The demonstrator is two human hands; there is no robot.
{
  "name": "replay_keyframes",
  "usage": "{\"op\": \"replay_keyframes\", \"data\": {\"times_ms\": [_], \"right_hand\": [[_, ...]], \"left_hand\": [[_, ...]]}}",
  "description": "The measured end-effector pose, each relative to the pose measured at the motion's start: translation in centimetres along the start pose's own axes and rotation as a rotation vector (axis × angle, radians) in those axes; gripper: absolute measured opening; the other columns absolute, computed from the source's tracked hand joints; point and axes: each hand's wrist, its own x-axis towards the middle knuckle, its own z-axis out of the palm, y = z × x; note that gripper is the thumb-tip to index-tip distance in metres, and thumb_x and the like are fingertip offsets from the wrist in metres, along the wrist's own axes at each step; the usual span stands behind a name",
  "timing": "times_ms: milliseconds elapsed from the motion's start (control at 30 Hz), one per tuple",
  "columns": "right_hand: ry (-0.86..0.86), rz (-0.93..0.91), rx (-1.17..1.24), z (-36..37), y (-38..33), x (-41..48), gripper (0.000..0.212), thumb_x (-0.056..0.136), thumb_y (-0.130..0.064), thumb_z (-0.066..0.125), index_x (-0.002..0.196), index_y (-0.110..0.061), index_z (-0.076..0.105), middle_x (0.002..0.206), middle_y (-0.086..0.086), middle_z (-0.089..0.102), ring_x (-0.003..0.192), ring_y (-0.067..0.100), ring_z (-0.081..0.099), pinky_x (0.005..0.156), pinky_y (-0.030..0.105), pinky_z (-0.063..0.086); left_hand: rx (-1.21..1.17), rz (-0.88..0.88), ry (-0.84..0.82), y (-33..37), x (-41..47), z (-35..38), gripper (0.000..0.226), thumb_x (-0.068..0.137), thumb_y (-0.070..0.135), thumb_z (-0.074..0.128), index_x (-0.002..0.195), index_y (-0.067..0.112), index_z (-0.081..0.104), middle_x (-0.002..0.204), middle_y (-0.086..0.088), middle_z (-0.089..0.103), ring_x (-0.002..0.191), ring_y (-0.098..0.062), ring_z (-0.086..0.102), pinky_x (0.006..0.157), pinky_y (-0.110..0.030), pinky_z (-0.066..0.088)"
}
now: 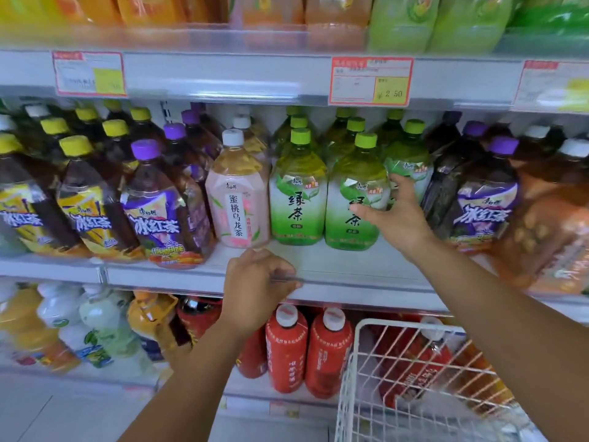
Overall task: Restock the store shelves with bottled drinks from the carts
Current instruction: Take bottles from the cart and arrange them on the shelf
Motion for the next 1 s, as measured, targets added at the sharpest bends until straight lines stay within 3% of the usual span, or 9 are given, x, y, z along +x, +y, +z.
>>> {"op": "replay_keyframes", "data": {"times_ms": [233,333,433,500,633,767,867,1000], "right_hand": [[-0.034,-0.007,-0.018,0.4,0.9,0.1,0.095,0.072,-0.041,0.080,0.148,-0.024,0.024,0.145,0.000,0.043,0.133,0.019,0.042,0.111,0.043,0.036],[-0.138,0.013,-0.131,-1.4,0.2,-1.6,0.096,0.080,-0.048,0.071,0.151,-0.028,0.011,0.152,0.002,0.032,0.138,0.018,0.034,0.113,0.042,0.032],[-0.178,-0.039,-0.167,-5.6,-0.2,-5.8,0.068,0.089,-0.041,0.062,0.147,-0.027,0.029,0.130,0.001,0.052,0.115,0.015,0.055,0.099,0.031,0.044],[-0.286,-0.025,-0.263,-9.2,-0.1,-9.2,0.048,0.090,-0.039,0.060,0.134,-0.027,0.047,0.111,-0.002,0.062,0.098,0.018,0.062,0.089,0.033,0.050],[-0.610,0.124,-0.594,-16.0,0.7,-15.4,0.030,0.089,-0.048,0.057,0.115,-0.033,0.062,0.096,-0.008,0.067,0.084,0.003,0.063,0.075,0.020,0.050],[-0.867,0.277,-0.780,-19.3,1.6,-20.6,0.033,0.090,-0.055,0.052,0.104,-0.027,0.065,0.079,-0.012,0.062,0.067,-0.009,0.055,0.063,0.007,0.040],[-1.020,0.437,-0.844,-19.7,2.6,-23.7,0.044,0.085,-0.069,0.046,0.107,-0.034,0.059,0.083,-0.007,0.065,0.066,0.000,0.056,0.059,0.014,0.039],[-1.048,0.487,-1.067,-18.5,4.1,-26.3,0.056,0.088,-0.069,0.041,0.122,-0.024,0.043,0.094,-0.005,0.054,0.080,0.013,0.051,0.067,0.028,0.041]], "left_hand": [[-0.047,-0.024,-0.008,-0.1,0.1,0.3,0.019,0.061,0.048,0.075,0.072,0.034,0.069,0.069,0.016,0.062,0.078,-0.012,0.058,0.074,-0.042,0.050],[0.028,-0.039,-0.010,0.3,0.1,0.1,0.036,0.062,0.049,0.072,0.094,0.033,0.072,0.076,0.015,0.062,0.081,-0.018,0.060,0.077,-0.034,0.047],[0.015,-0.052,0.032,1.5,-0.8,0.3,0.053,0.068,0.045,0.065,0.117,0.025,0.066,0.107,0.006,0.066,0.103,-0.024,0.056,0.090,-0.031,0.036],[-0.056,0.036,0.028,3.6,-1.8,0.5,0.053,0.075,0.045,0.058,0.122,0.022,0.064,0.116,0.000,0.063,0.112,-0.025,0.049,0.097,-0.025,0.029],[-0.283,0.218,-0.269,9.2,-4.5,2.2,0.034,0.079,0.047,0.055,0.110,0.036,0.064,0.114,0.019,0.058,0.111,-0.005,0.053,0.098,-0.016,0.036],[-0.404,0.374,-0.612,14.0,-7.5,4.7,0.034,0.081,0.055,0.054,0.113,0.044,0.061,0.121,0.028,0.052,0.113,0.010,0.049,0.096,-0.006,0.034],[-0.480,0.394,-0.735,15.4,-9.5,6.4,0.032,0.086,0.051,0.060,0.114,0.036,0.063,0.118,0.026,0.053,0.105,0.006,0.054,0.087,-0.005,0.037],[-0.350,0.399,-0.829,15.0,-10.4,7.7,0.030,0.091,0.041,0.063,0.121,0.037,0.061,0.115,0.024,0.054,0.102,0.003,0.053,0.084,-0.009,0.039]]}}
